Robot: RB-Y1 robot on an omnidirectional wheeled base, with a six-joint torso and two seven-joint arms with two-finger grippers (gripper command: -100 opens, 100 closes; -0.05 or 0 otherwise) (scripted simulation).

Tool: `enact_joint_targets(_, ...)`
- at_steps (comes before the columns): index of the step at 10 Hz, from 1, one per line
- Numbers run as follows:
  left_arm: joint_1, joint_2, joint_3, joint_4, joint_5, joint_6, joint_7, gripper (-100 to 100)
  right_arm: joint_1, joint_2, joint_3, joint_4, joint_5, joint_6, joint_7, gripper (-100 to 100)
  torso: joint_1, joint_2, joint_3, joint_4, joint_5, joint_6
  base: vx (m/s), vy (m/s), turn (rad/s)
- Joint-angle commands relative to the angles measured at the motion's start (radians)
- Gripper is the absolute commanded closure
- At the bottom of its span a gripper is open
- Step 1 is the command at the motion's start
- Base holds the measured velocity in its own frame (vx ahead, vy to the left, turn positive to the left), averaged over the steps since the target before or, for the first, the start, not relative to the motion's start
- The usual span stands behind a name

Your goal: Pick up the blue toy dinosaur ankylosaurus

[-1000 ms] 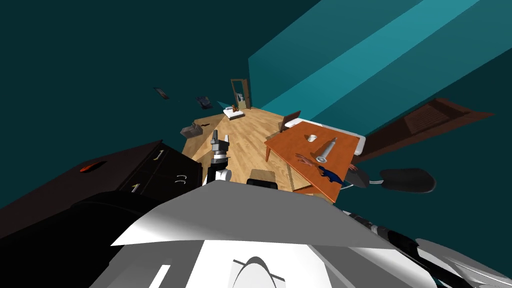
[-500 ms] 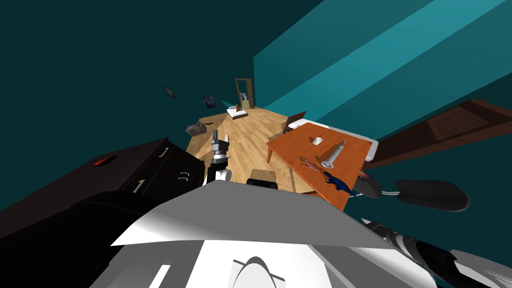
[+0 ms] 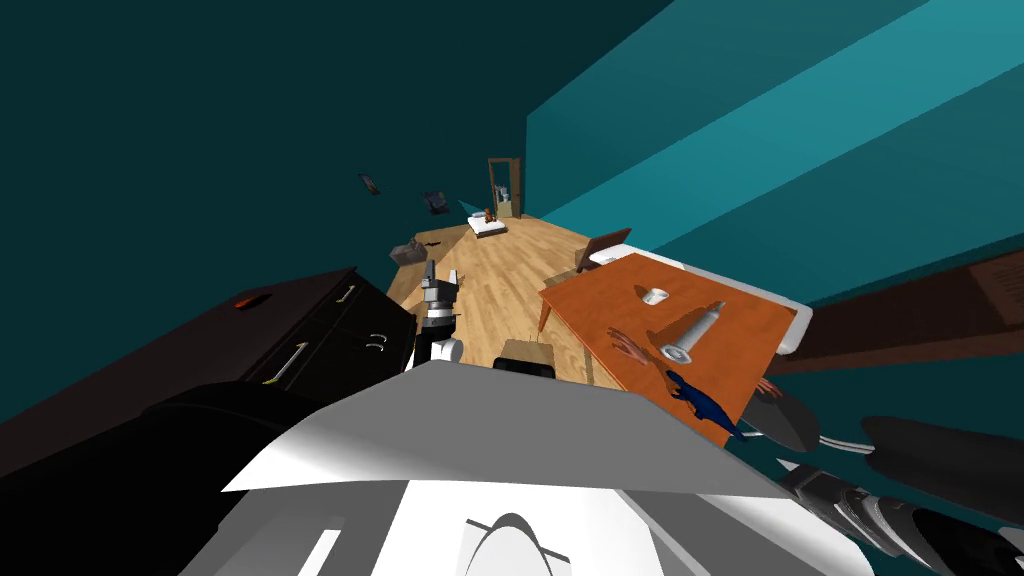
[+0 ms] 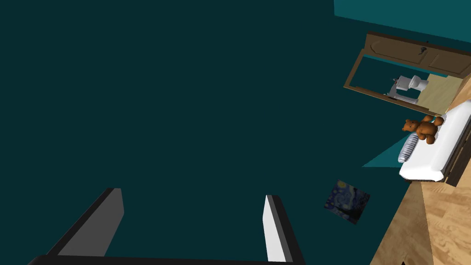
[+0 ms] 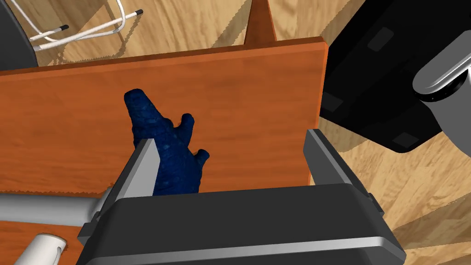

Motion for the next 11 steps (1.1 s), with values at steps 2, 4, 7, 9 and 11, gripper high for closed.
enact_joint_targets(2,0.000,0.000,0.000,0.000,0.000,0.000,0.000,0,-0.020,-0.009,0.026,0.030,0.025,-0.007,0.004,-100,-0.001,-0.001,-0.001,0.000,0.000,-0.001,0.137,-0.094,0.236)
enact_joint_targets(4,0.000,0.000,0.000,0.000,0.000,0.000,0.000,0,-0.035,0.020,0.048,0.042,0.041,-0.020,0.011,-100,0.000,0.002,0.001,0.000,0.000,0.001,0.097,-0.111,0.156)
enact_joint_targets(7,0.000,0.000,0.000,0.000,0.000,0.000,0.000,0,-0.042,0.070,0.063,0.031,0.048,-0.026,0.014,-100,-0.002,0.002,0.001,0.000,-0.001,0.001,0.077,-0.120,0.096)
enact_joint_targets(9,0.000,0.000,0.000,0.000,0.000,0.000,0.000,0,-0.029,0.063,0.059,0.014,0.044,-0.014,0.012,0,0.004,0.007,0.004,0.002,0.000,0.001,0.005,-0.015,0.002)
enact_joint_targets(11,0.000,0.000,0.000,0.000,0.000,0.000,0.000,0,0.029,0.076,0.080,-0.015,-0.040,0.009,0.053,-100,0.005,0.011,0.006,0.002,0.001,0.000,-0.051,-0.033,0.324)
